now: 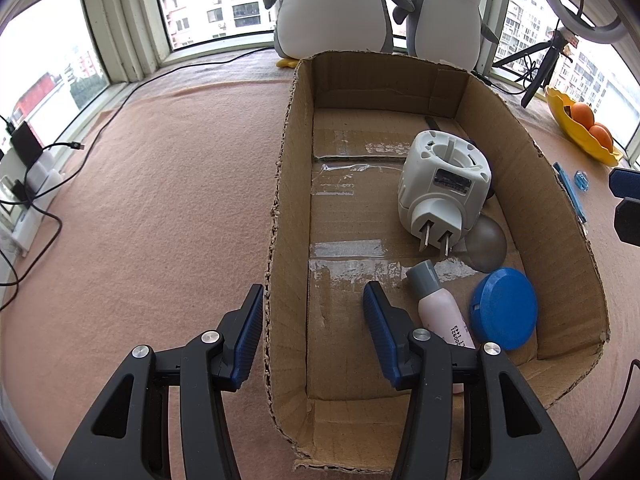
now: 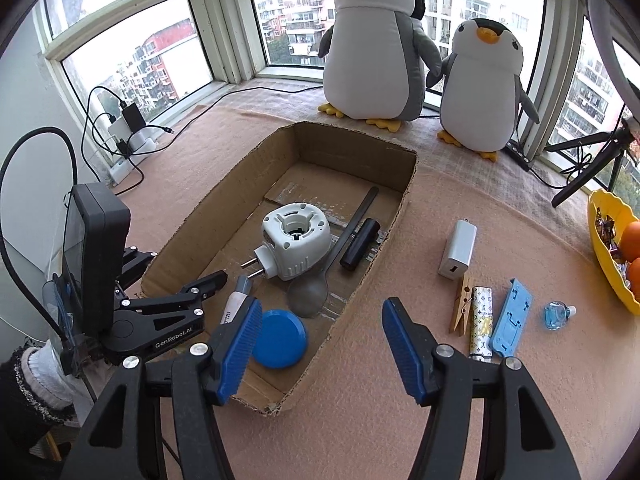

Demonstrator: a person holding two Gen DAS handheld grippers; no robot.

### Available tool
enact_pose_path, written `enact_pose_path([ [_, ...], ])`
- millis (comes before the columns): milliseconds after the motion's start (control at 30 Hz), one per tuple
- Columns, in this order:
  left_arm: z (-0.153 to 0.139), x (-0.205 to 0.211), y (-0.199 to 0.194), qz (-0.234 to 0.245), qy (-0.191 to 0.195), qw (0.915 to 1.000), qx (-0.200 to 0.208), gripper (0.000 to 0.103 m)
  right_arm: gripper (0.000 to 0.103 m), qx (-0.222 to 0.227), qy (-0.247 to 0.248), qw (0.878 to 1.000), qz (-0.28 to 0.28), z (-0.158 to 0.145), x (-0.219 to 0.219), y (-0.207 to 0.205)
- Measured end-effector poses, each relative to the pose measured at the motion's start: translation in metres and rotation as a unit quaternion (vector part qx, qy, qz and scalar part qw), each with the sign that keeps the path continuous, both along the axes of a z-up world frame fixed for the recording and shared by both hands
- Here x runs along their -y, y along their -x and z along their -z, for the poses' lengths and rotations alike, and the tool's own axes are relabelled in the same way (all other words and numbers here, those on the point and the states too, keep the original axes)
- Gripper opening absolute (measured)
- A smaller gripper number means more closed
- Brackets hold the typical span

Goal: Organize rigid objects
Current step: 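Open the right gripper to drop the lid beside the lotion bottle, then move the right gripper to the blue phone stand and grasp it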

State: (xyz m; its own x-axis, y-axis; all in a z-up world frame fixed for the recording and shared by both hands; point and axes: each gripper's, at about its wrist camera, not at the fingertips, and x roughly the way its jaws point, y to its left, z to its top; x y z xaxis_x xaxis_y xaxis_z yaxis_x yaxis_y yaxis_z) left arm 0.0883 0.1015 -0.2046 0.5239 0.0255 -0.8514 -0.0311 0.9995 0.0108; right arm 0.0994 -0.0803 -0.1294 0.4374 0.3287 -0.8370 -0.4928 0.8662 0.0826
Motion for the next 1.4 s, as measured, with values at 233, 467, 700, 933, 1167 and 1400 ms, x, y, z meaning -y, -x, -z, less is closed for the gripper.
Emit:
enact_pose_path([
  [233, 0.000, 0.000, 0.000, 0.000, 0.000, 1.0000, 0.000, 0.050, 0.058, -0.016, -0.009, 0.999, 0.050, 0.003, 0.055, -0.010],
  [467, 0.000, 0.000, 0.000, 0.000, 0.000, 1.0000, 0.000, 0.050, 0.058, -0.035, -0.004, 0.997, 0.073, 0.016, 0.092, -0.016],
  [700, 0.000, 0.000, 0.001, 0.000, 0.000, 1.0000, 0.000, 0.050, 0.043, -0.068, 0.004, 0.994, 0.082, 0.043, 0.109, -0.023],
  [933, 0.000, 0.000, 0.001, 0.000, 0.000, 1.0000, 0.000, 0.050, 0.040, -0.088, -0.007, 0.989, 0.117, 0.054, 0.125, -0.039],
  [1167, 0.000, 0.000, 0.000, 0.000, 0.000, 1.0000, 0.000, 0.050, 0.040, -0.099, -0.027, 0.978, 0.182, 0.060, 0.139, -0.068],
  [1400, 0.000, 0.000, 0.001, 0.000, 0.000, 1.0000, 0.000, 0.050, 0.040, -0.114, -0.030, 0.969, 0.219, 0.073, 0.141, -0.090],
])
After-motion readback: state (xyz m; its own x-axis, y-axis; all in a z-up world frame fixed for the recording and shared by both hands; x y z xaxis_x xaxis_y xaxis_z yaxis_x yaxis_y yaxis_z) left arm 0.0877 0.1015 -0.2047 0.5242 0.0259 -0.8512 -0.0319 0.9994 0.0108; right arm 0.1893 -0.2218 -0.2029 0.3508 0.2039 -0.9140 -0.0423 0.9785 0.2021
